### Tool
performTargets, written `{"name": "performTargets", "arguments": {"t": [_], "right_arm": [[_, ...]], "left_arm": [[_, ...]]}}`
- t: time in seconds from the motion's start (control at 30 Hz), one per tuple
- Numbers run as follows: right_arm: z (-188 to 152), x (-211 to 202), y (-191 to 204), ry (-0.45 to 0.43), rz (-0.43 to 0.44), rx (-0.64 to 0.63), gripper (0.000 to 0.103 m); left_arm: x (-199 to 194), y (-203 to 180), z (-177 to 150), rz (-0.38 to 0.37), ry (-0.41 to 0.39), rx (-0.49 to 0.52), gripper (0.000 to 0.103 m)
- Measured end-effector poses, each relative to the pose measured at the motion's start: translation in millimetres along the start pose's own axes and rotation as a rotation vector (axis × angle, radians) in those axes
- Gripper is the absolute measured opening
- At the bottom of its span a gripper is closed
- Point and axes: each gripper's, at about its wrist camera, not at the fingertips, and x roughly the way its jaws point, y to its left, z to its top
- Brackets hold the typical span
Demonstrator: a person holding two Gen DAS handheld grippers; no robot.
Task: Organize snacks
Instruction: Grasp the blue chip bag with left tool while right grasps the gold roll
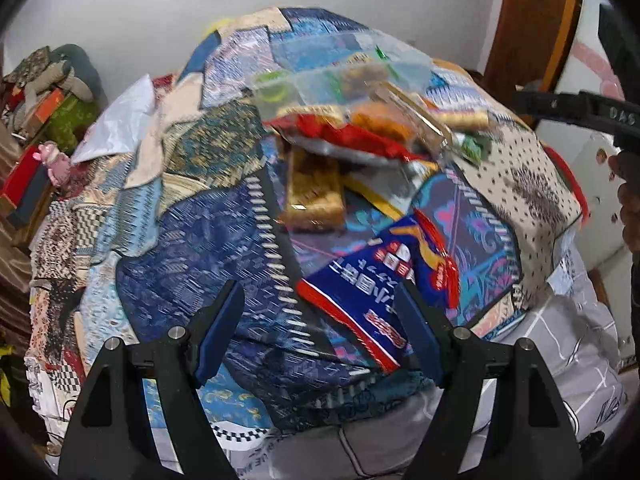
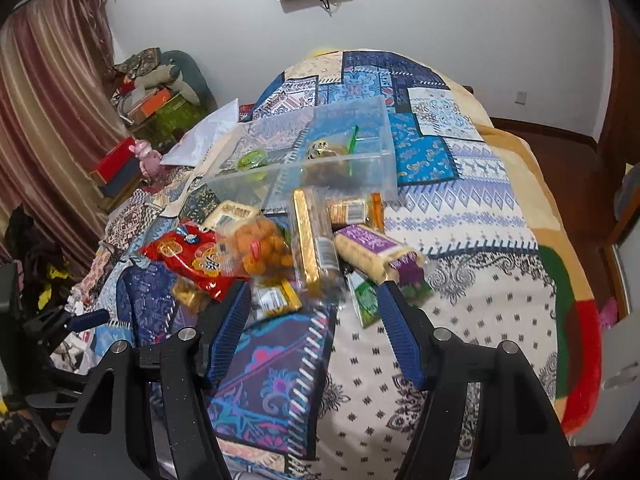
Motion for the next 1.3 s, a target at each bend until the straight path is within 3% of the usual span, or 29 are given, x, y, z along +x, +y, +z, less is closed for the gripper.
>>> {"name": "performTargets", "arguments": {"t": [0.23, 0.6, 1.0, 1.13, 1.3], "right_arm": [[-5, -5, -3, -0.001, -0.009, 0.004, 0.062], [-10, 6, -6, 0.025, -0.007, 0.010, 0.062], [-5, 28, -3, 0.045, -0.014, -0.022, 0.062], [0, 38, 4, 0.050, -0.002, -0.049, 0.062], [8, 59, 11, 0.076, 0.015, -0.068, 0.058]], "left_arm": [[17, -12, 2, -0.043, 0.030, 0.006, 0.077], [47, -32, 17, -0.194, 0.089, -0.014, 0.083], [74, -24, 31, -0.323, 0.121, -0.192, 0.085], [79, -21, 35, -0.328, 0.097, -0.223, 0.085], [82, -21, 37, -0.306, 0.061, -0.201, 0.075]]}}
